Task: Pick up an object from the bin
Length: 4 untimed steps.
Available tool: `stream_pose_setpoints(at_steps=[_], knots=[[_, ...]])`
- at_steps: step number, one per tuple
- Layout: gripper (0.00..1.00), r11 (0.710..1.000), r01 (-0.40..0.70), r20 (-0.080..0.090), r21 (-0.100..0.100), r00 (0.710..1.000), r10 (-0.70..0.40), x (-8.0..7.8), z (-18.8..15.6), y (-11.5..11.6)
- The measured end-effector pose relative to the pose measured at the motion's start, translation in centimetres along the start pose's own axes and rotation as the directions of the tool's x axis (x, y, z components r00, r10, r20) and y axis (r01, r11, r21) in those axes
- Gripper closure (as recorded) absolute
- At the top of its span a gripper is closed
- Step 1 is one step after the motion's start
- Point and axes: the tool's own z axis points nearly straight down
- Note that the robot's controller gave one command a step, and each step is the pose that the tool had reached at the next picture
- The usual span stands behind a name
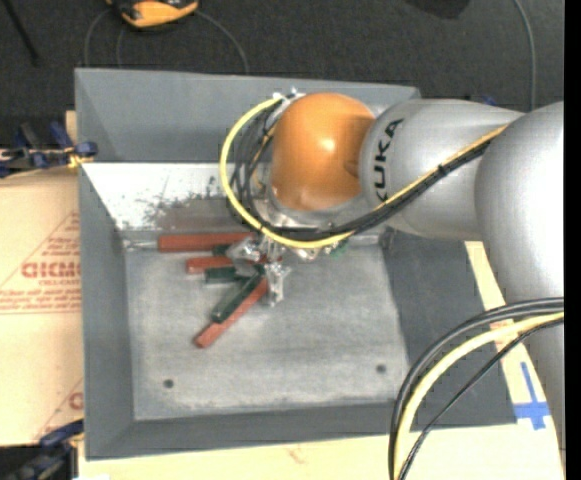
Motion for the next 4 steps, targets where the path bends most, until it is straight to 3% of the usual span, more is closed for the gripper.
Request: stream_pose_setpoints(at_steps=[1, 4], knots=[[1.0, 1.0, 0.0, -0.009, -0.003, 1.0, 0.0, 0.3, -1.3, 0.1], [1.0, 1.0, -0.003, 0.009, 0.015, 1.0, 0.003, 0.0, -7.9, -0.3]])
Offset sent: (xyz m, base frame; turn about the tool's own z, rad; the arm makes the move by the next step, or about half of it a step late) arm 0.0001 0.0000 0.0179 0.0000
